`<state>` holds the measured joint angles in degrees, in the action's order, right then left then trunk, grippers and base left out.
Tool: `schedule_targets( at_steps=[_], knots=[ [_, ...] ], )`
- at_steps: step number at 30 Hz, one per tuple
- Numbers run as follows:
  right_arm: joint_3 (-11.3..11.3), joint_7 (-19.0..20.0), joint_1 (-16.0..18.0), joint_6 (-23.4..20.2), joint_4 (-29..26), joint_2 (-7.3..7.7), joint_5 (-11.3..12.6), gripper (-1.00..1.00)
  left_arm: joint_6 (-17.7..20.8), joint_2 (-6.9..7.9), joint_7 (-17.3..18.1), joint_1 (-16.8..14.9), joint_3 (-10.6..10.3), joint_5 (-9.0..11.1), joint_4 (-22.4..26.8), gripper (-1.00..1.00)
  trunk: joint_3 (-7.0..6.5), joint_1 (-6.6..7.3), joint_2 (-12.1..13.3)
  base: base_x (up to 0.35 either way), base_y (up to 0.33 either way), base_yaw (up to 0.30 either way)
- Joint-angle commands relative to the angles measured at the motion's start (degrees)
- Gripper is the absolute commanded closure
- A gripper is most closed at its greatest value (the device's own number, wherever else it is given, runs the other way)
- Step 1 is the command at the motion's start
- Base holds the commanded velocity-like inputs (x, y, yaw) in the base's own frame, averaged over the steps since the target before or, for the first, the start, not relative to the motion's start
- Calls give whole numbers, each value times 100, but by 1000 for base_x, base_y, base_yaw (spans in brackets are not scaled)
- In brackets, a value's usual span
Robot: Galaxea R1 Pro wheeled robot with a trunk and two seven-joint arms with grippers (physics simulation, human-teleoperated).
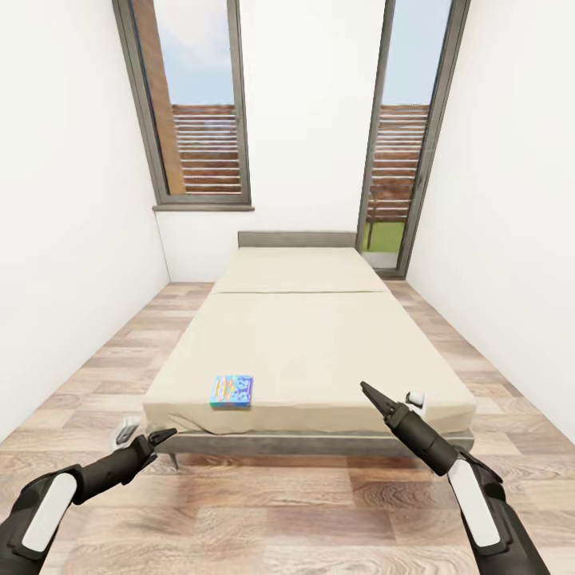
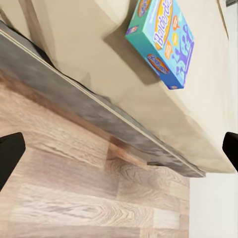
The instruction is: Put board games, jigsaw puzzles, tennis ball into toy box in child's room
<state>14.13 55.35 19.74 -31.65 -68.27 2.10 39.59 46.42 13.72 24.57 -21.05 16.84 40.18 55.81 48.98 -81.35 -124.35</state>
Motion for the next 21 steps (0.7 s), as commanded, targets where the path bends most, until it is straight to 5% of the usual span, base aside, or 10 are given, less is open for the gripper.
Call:
schedule_targets(
  at_steps=[1, 14, 21],
  knots=[
    [6, -1, 3, -47, -5, -3, 37, -100, 7, -9, 13, -4, 13, 17, -7, -100, 24, -22, -44, 0, 0, 0],
    [13, 319, -5, -202, -213, -26, 131, -100, -217, -431, 1, -4, -11, 51, -46, -100, 257, -307, -565, 0, 0, 0],
    [26, 906, -81, -988, -516, -26, 435, -100, -253, -715, 44, -4, -26, 53, -51, -100, 383, -461, -846, 0, 0, 0]
  ],
)
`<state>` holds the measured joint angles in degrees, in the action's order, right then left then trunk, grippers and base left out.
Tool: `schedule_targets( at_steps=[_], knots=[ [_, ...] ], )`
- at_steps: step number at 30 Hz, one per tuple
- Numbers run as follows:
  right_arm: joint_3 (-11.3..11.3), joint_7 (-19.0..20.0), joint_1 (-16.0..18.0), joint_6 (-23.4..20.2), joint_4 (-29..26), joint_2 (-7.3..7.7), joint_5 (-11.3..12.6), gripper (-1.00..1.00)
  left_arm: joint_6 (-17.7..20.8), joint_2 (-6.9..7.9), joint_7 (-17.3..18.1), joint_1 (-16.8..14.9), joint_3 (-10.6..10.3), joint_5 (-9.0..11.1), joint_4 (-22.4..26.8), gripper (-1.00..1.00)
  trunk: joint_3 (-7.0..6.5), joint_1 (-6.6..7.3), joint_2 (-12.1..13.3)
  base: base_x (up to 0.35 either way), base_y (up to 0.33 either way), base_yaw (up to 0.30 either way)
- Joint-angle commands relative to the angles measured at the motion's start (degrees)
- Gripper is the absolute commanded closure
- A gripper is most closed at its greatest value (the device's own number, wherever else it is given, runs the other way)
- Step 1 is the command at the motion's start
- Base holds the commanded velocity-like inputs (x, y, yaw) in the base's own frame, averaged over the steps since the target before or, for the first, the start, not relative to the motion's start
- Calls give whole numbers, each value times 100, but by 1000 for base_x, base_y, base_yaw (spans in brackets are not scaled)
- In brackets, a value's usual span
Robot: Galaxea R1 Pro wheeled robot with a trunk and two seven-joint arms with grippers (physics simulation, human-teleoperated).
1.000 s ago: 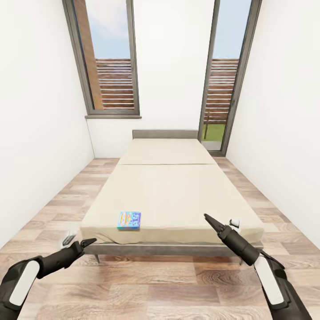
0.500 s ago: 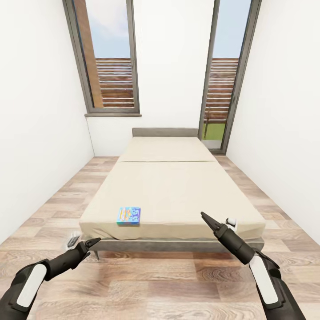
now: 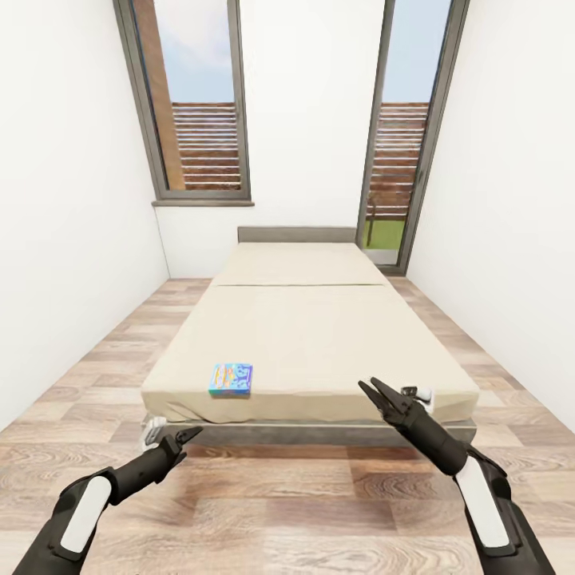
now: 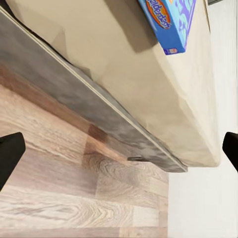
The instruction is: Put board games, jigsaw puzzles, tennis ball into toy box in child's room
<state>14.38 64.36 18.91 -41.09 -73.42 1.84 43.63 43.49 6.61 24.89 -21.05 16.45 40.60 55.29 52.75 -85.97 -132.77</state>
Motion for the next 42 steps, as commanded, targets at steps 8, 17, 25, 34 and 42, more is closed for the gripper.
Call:
schedule_targets(
  at_steps=[8, 17, 25, 34, 42],
  knots=[
    [-23, 282, -73, -286, -74, -18, 158, -100, 43, -34, 31, -4, 46, 36, -1, -100, 149, -175, -325, 0, 0, 0],
    [-34, 313, -88, -279, -56, -119, 134, -100, 46, -32, 69, -4, 51, 47, -1, -100, 149, -175, -325, 0, 0, 0],
    [-39, 269, -89, -276, -52, -145, 115, -100, 51, -29, 225, -4, 51, 45, -1, -100, 149, -175, -325, 0, 0, 0],
    [-46, 182, -89, -292, -52, -96, 113, -100, 54, -37, 346, -4, 51, 43, -1, -100, 149, -175, -325, 0, 0, 0],
    [1, 227, -89, -269, -32, -57, 127, -100, 43, -56, 353, -4, 51, 40, -1, -100, 149, -175, -325, 0, 0, 0]
  ],
)
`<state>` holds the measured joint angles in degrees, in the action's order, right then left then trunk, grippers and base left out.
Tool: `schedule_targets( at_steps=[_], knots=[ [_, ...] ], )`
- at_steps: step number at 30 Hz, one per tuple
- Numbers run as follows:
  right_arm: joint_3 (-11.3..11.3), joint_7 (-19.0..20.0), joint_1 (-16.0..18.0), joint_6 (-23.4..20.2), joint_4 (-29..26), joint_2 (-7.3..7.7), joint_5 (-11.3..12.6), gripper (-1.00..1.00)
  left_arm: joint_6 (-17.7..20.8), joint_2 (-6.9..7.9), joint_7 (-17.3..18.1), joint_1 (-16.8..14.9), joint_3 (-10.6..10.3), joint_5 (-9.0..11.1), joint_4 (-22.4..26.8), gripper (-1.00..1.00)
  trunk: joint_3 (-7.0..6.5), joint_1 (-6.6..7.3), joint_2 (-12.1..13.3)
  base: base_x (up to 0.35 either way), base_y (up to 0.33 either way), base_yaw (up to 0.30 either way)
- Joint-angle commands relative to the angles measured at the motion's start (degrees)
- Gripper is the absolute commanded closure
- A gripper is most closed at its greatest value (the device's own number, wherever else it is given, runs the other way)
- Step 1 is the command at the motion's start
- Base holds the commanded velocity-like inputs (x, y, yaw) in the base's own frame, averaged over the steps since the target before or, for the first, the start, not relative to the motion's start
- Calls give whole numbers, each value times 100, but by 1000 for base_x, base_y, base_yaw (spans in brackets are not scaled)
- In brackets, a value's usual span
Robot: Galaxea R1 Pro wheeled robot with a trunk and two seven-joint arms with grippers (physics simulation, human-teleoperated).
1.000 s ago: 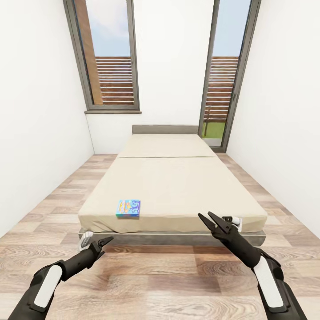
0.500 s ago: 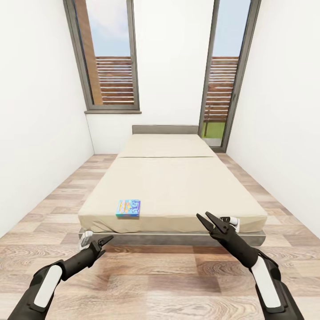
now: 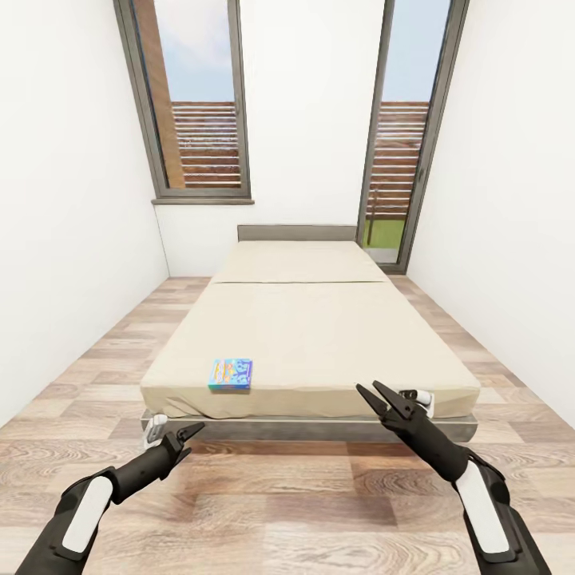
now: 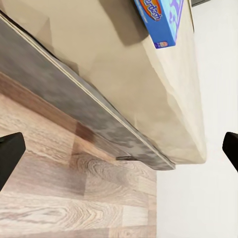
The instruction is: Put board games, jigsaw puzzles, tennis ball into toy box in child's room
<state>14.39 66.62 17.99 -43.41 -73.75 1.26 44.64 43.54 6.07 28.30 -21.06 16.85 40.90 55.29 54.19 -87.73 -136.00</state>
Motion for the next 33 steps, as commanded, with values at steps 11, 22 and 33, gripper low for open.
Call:
schedule_targets(
  at_steps=[11, 22, 33],
  knots=[
    [31, 78, 3, -30, -31, 23, 71, -100, 32, -16, 9, -4, -6, 12, 0, -100, 5, 1, -2, 0, 0, 0],
    [38, 112, -13, -3, -65, -37, 82, -100, 30, -30, -7, -4, -45, 1, 0, -100, 5, 1, -2, 16, 0, 0],
    [43, 88, -15, 4, -39, -62, 49, -100, 23, -32, -9, -4, -48, -2, 0, -100, 5, 1, -2, 204, 0, 0]
  ],
)
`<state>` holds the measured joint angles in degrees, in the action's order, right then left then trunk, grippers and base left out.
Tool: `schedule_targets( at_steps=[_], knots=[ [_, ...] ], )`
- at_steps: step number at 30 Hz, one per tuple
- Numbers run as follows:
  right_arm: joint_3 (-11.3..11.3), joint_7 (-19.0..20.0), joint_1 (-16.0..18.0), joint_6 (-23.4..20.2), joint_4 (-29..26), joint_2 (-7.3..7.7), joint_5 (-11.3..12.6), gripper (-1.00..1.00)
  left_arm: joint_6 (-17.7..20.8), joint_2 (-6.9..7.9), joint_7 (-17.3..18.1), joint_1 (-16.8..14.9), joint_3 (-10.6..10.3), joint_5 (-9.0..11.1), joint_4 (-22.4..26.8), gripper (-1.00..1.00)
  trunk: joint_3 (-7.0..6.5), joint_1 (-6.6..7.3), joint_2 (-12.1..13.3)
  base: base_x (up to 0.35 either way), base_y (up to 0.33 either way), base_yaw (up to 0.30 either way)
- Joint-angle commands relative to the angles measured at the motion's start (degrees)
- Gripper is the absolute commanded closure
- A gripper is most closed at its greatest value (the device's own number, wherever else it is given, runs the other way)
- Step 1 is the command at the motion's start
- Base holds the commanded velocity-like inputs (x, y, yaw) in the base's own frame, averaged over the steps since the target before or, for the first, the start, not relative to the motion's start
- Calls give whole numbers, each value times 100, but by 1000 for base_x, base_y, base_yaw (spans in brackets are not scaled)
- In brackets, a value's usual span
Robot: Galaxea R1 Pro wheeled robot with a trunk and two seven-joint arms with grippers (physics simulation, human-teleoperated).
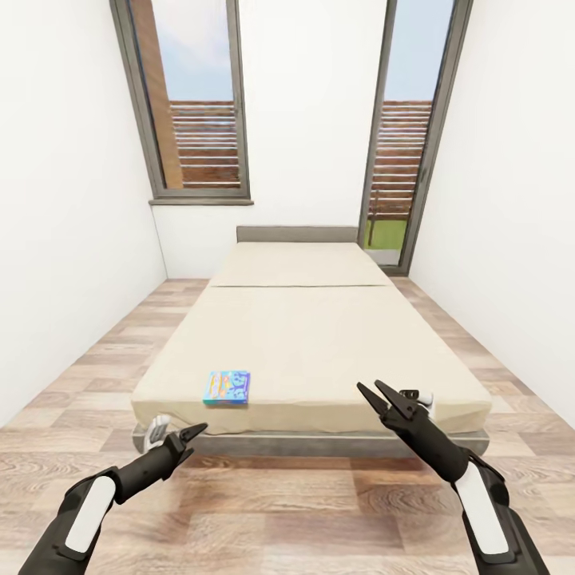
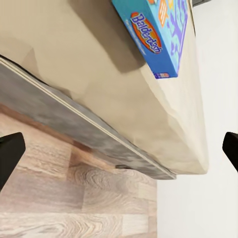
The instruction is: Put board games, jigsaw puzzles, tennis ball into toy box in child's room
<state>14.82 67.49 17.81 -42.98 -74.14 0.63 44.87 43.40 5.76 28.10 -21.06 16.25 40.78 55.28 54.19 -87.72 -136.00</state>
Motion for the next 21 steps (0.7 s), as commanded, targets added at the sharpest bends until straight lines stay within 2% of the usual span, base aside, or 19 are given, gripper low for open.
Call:
schedule_targets(
  at_steps=[1, 8, 15, 21],
  knots=[
    [-1, -3, 3, -38, 2, -1, 23, -100, 38, -2, 13, -4, 11, 8, 0, -100, 5, 0, -2, 96, 0, 0],
    [-12, -28, 3, -29, 9, -15, 6, -100, 37, -5, 13, -4, 3, 1, 0, -100, 5, 0, -2, 39, -36, 0],
    [-14, -33, 3, -20, 20, -19, -3, -100, 37, -5, 1, -4, -7, 0, 0, -100, 5, 0, -2, 14, -203, 0],
    [-14, -34, 3, -18, 22, -19, -3, -100, 37, -5, 9, -4, -8, 0, 0, -100, 5, 0, -2, 14, -83, 0]
  ],
)
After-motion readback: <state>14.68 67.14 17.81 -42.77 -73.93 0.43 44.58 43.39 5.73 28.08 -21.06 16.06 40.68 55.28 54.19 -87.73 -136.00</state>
